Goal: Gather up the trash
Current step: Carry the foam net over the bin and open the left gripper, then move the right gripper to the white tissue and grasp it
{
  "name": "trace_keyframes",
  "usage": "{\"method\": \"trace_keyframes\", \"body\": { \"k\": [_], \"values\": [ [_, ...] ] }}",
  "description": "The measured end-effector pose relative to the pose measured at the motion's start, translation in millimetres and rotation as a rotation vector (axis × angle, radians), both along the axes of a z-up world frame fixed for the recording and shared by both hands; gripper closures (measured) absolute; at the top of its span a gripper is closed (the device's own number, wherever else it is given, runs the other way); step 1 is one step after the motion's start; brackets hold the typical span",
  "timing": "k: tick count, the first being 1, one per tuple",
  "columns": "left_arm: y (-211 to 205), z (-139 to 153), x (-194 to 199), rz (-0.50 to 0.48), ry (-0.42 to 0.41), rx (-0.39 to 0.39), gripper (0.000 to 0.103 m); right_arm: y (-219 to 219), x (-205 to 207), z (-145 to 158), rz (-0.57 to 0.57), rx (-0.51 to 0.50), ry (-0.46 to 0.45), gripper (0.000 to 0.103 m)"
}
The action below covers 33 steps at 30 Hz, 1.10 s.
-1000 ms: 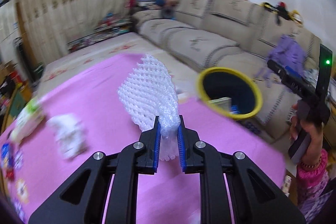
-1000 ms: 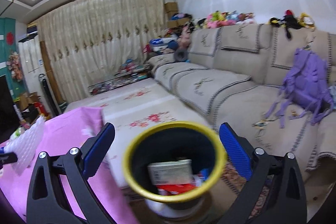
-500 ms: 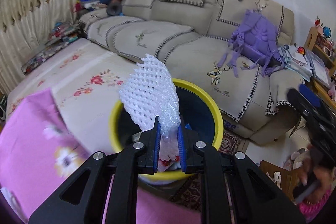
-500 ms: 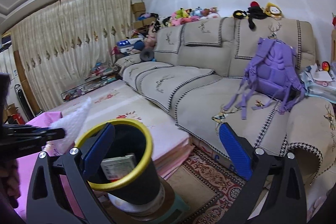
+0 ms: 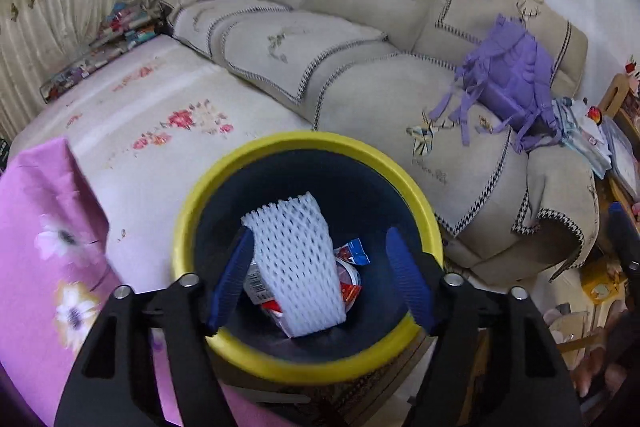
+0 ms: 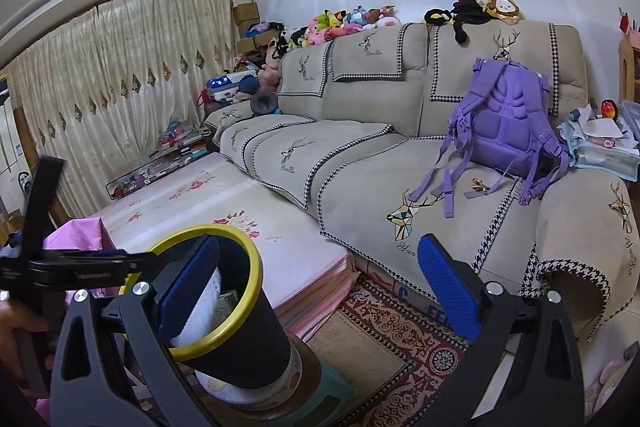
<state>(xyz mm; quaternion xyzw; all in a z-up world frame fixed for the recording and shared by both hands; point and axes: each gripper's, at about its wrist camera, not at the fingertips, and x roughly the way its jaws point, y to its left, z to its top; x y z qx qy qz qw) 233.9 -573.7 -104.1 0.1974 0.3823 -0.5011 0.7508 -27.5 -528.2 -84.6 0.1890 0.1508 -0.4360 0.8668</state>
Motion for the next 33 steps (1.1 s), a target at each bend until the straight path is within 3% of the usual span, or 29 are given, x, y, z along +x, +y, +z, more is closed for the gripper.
{"method": "trace_keyframes", "body": {
  "k": [3, 8, 14, 20, 25, 29, 33],
  "values": [
    [48.0, 27.0, -2.0, 0.039, -0.026, -0.084, 0.022, 5.4, 3.9, 1.2, 0.012, 0.0, -0.001, 0.008],
    [140.3, 59.9, 4.4, 0.154, -0.064, -0.176, 0.019, 17.0, 18.3, 2.5, 0.055, 0.001, 0.014, 0.008],
    [284.1, 86.3, 23.5, 0.398, -0.165, -0.261, 0.015, 45.5, 54.3, 9.3, 0.177, 0.007, 0.019, 0.008],
    [404.0, 80.7, 38.4, 0.647, -0.303, -0.241, 0.014, 90.4, 110.0, 25.7, 0.355, 0.002, 0.017, 0.008],
    [498.4, 61.7, 53.3, 0.859, -0.354, -0.227, 0.014, 143.8, 169.0, 40.6, 0.552, 0.018, 0.01, 0.008],
    [549.0, 48.6, 66.6, 0.961, -0.333, -0.243, 0.014, 191.6, 216.6, 45.6, 0.687, 0.009, 0.049, 0.008],
    [573.9, 44.3, 76.4, 1.034, -0.331, -0.276, 0.012, 239.6, 276.0, 43.3, 0.847, 0.05, 0.117, 0.008]
  ]
}}
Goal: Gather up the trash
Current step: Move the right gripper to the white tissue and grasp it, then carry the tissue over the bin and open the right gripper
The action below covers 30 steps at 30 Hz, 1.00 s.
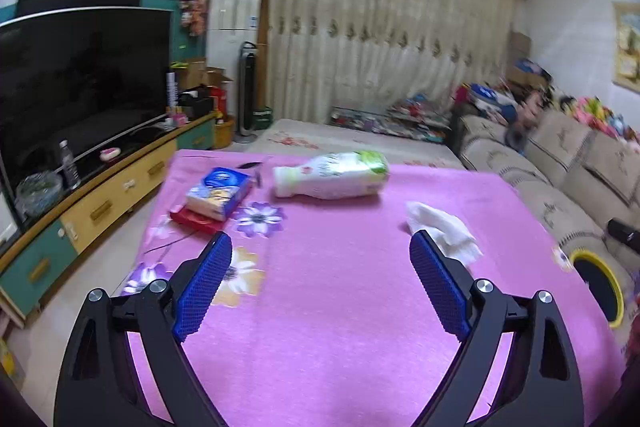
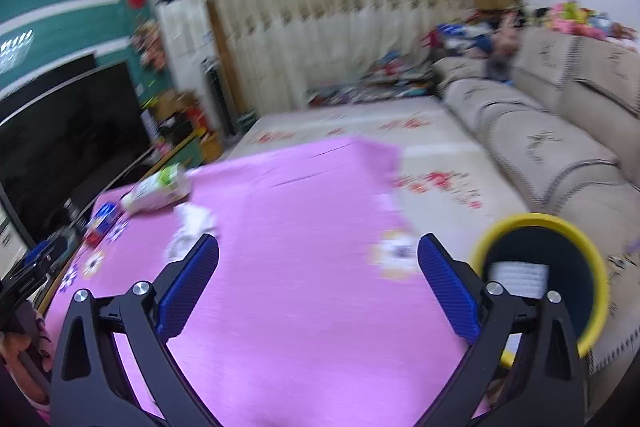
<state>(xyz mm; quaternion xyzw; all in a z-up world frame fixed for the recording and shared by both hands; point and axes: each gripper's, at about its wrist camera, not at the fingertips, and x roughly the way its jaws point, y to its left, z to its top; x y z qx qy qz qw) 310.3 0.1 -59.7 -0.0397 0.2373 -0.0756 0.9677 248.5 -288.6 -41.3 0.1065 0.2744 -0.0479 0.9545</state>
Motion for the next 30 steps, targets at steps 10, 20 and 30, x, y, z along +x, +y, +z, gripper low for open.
{"method": "trace_keyframes", "body": {
  "k": [10, 20, 30],
  "values": [
    [-1.8, -12.1, -4.4, 0.003, 0.035, -0.04, 0.01, 87.2, 117.1, -26.1, 0.162, -0.047, 0.147, 0.008],
    [-23.5, -18.2, -1.6, -0.035, 0.061, 0.002, 0.01, 111.0, 175.6, -64.2, 0.196, -0.032, 0.274, 0.029],
    [-34.0, -21.7, -1.2, -0.062, 0.06, 0.027, 0.01, 117.8, 174.5, -74.1, 0.243, -0.019, 0.293, 0.084]
  ]
}}
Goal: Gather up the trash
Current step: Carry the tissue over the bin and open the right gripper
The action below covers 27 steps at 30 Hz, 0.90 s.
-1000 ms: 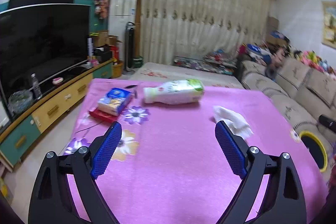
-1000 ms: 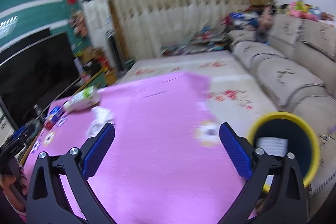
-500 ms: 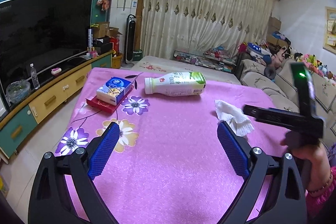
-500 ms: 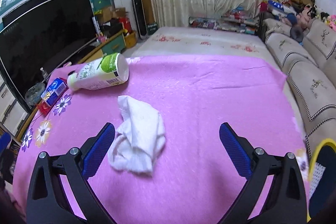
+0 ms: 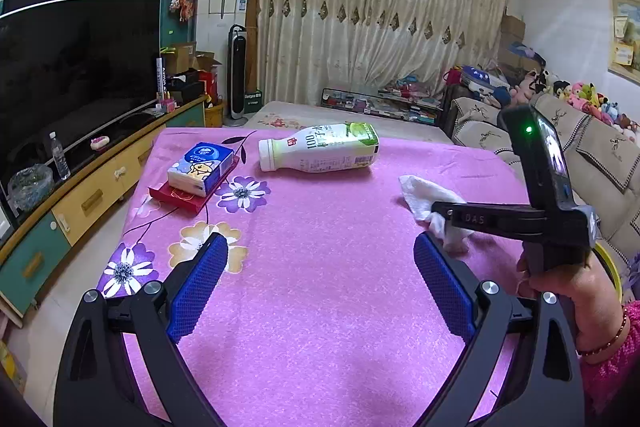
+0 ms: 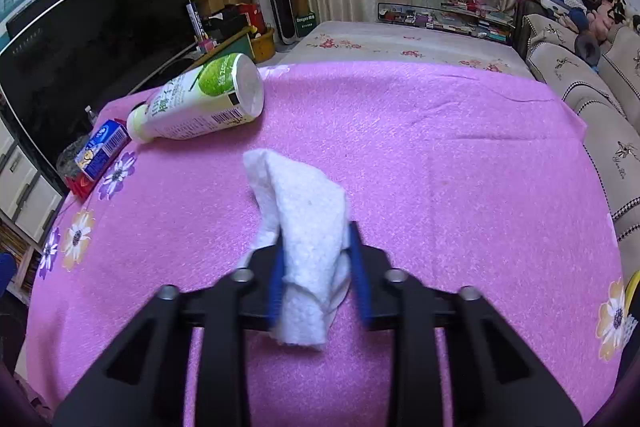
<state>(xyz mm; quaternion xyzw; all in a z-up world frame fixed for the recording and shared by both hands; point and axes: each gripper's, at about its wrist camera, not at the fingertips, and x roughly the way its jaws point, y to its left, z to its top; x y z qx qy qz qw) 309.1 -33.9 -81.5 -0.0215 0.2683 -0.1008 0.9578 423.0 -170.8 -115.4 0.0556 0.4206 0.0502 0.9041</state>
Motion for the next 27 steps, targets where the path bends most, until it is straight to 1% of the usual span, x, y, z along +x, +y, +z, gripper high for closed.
{"method": "trace_keyframes", "body": {
  "k": [2, 5, 9, 12, 14, 18, 20, 22, 25, 27],
  "values": [
    [-1.5, 0.1, -0.8, 0.0, -0.004, 0.005, 0.01, -3.7, -3.9, 3.0, -0.003, 0.019, -0.004, 0.088],
    [-1.1, -0.1, -0.8, 0.001, -0.005, 0.005, 0.01, -9.5, -13.1, 11.3, -0.01, 0.032, -0.024, 0.089],
    [-1.6, 0.5, -1.4, 0.008, -0.012, 0.015, 0.01, -16.4, -27.6, 29.4, -0.015, 0.037, -0.062, 0.089],
    [-1.9, -0.1, -1.4, 0.012, -0.01, 0.017, 0.01, -23.3, -48.5, 50.3, -0.02, 0.013, -0.118, 0.089],
    [-2.4, -1.4, -0.8, 0.01, -0.003, 0.016, 0.01, -30.4, -62.0, 59.0, -0.026, 0.01, -0.141, 0.089],
    [-2.8, -1.0, -2.2, 0.008, -0.003, 0.016, 0.01, -62.9, -95.6, 77.7, -0.06, 0.006, -0.185, 0.089],
    [-3.0, -0.6, -2.4, 0.007, -0.005, 0.016, 0.01, -91.4, -111.8, 81.7, -0.109, -0.002, -0.194, 0.089],
    [-3.8, -0.5, -3.2, 0.004, -0.007, 0.015, 0.01, -126.9, -129.4, 82.6, -0.194, -0.034, -0.203, 0.089],
    [-6.0, -1.0, -3.0, -0.009, 0.001, 0.014, 0.01, -193.1, -158.4, 73.1, -0.362, -0.081, -0.184, 0.087],
    [-6.1, -1.8, -1.7, -0.029, 0.019, -0.009, 0.01, -236.7, -176.6, 62.0, -0.476, -0.1, -0.151, 0.087]
  ]
}}
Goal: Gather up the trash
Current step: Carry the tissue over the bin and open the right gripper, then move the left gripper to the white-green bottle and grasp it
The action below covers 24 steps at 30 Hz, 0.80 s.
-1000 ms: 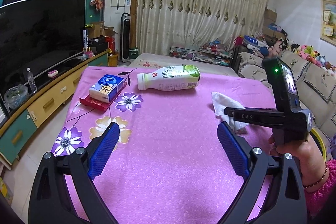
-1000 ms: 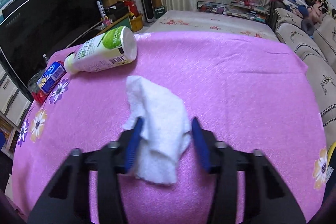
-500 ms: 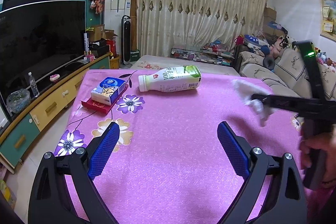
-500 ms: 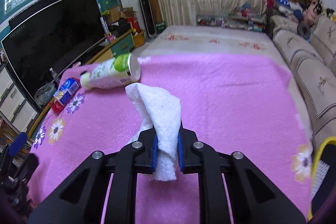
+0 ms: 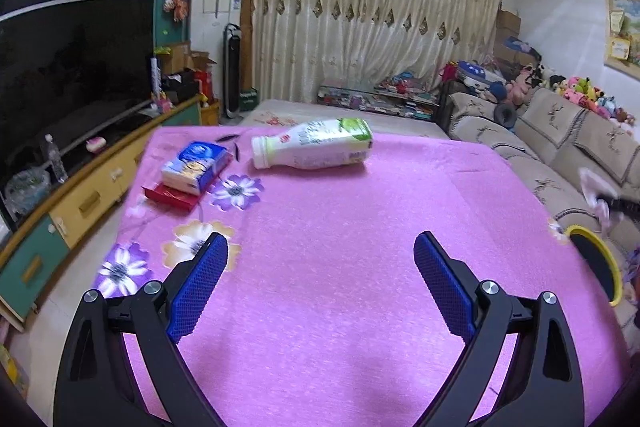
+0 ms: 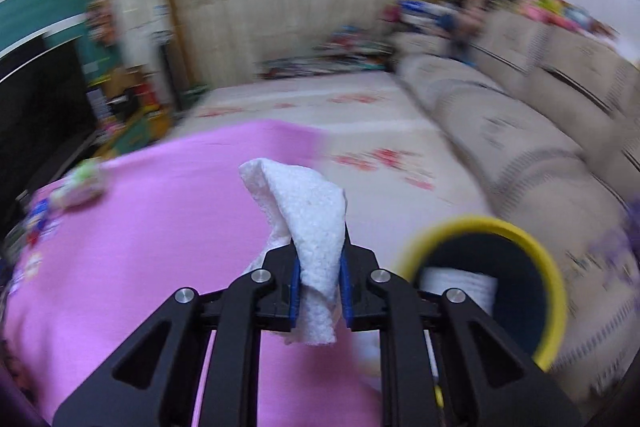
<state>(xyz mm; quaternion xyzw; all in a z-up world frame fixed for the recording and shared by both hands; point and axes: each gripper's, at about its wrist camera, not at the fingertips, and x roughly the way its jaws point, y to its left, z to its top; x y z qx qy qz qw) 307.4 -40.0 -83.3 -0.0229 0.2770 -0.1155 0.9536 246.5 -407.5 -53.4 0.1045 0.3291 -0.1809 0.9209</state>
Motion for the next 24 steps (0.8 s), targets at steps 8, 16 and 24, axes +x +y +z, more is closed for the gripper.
{"method": "trace_keyframes", "body": {
  "k": [8, 16, 24],
  "values": [
    [-27.2, 12.8, 6.8, -0.093, 0.048, -0.022, 0.01, -98.5, -34.8, -44.6, -0.247, -0.034, 0.146, 0.037],
    [-84.4, 40.1, 59.6, -0.175, 0.062, 0.018, 0.01, -90.6, -29.3, -39.2, -0.251, -0.066, 0.089, 0.03],
    [-138.6, 47.1, 207.9, -0.153, 0.158, -0.032, 0.01, -76.3, -9.8, -24.0, -0.19, -0.076, 0.046, 0.03]
  ]
}}
